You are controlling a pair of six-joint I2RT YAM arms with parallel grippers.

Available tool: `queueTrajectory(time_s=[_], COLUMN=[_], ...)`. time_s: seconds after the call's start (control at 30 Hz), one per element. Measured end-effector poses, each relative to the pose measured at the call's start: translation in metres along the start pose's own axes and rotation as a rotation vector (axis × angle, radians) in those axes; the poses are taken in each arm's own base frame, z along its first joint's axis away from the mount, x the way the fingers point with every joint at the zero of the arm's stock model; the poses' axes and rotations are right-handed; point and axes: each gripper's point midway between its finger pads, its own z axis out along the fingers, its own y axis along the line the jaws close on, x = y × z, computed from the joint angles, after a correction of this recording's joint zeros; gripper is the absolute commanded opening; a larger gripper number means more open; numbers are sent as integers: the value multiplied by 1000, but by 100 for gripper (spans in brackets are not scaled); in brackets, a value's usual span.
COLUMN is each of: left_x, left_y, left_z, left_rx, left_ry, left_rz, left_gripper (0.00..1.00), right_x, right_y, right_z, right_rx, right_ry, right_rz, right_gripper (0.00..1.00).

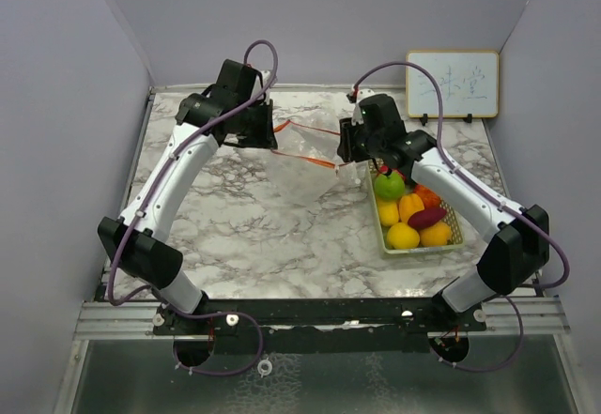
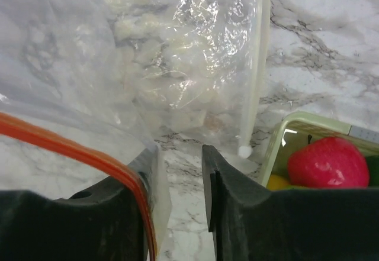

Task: Place the food in the zip-top bag and seal the zipper
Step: Open the zipper of the food storage bag at the center of the board.

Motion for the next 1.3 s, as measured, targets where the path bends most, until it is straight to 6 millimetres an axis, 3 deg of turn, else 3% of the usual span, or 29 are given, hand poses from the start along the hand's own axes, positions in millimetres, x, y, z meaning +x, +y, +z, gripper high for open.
queueTrajectory(time_s=[0.1,0.13,0.27,0.4,0.57,0.8,0.9,1.07,1.13,1.3], left_x=[-16,-21,-29,-28,-29,-30,-39,-65,-70,-56], left_y=[-4,-5,-2,10,13,4,0,-4,-1,12], left_z=[-4,-3,11,27,34,40,39,14,5,11], left_rx=[6,6,-17,-75,-99,-99,-119,-173,-199,-248], left_ry=[-30,-37,-27,10,22,24,4,-101,-133,-93], left_rz=[12,15,15,6,6,29,44,63,63,62], left_gripper=[0,0,0,0,0,0,0,0,0,0], right_x=[1,1,-5,-27,-42,-24,-3,33,39,27], right_y=[5,8,15,18,-3,-34,-50,-93,-103,-93], right_z=[-1,-2,-14,-35,-60,-70,-66,-62,-63,-70], right_rx=[-67,-86,-141,-155,-54,54,142,284,288,192], right_ry=[14,17,6,-37,-61,-18,67,185,193,126], right_rz=[5,2,-3,-4,29,83,118,202,230,240], right_gripper=[90,99,99,99,99,99,99,99,99,99])
